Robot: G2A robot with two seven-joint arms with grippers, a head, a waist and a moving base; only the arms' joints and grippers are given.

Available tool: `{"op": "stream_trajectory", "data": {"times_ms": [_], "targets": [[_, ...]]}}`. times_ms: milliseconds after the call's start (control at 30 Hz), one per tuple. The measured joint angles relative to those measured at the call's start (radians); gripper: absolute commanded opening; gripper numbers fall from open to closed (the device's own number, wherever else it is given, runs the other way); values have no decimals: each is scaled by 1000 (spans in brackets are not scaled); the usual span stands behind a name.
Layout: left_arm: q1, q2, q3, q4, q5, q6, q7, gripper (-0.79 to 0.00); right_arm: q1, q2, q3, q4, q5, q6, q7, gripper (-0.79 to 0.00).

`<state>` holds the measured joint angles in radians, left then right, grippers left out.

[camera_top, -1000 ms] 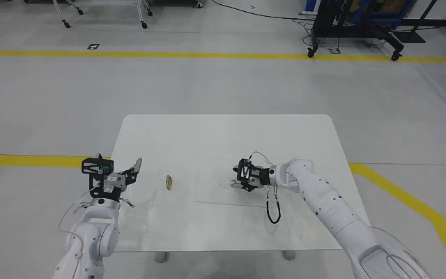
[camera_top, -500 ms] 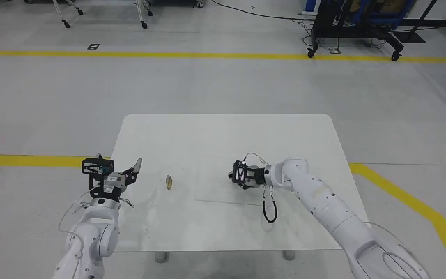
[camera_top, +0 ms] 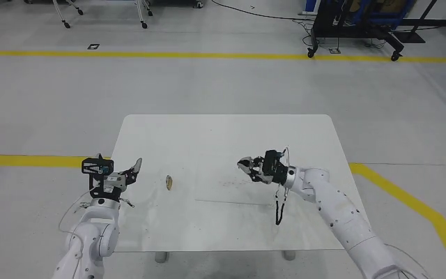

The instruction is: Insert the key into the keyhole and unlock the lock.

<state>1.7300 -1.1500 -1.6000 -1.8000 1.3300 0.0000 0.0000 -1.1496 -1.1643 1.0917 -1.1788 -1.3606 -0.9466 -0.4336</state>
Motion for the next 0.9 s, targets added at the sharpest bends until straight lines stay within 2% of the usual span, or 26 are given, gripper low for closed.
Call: {"op": "stream_trajectory", "data": {"times_ms": [100, 567, 633, 733, 900], "targets": [[0, 0, 0, 0, 0, 0, 0, 0, -33, 14, 54, -18, 96, -56, -13, -785], [-2, 0, 1, 3, -6, -9, 4, 0, -55, 22, 76, -48, 87, -58, -2, -785], [-14, -2, 4, 20, -60, -65, 5, 0, -54, 21, 57, -32, 144, -65, -20, -785], [-67, -1, 8, 61, -244, -238, -50, 0, -20, 16, -8, 14, 271, -66, -49, -785], [-182, -1, 98, 85, -466, -479, -236, 0, 63, 3, -159, 113, 578, -66, -23, -785]]}}
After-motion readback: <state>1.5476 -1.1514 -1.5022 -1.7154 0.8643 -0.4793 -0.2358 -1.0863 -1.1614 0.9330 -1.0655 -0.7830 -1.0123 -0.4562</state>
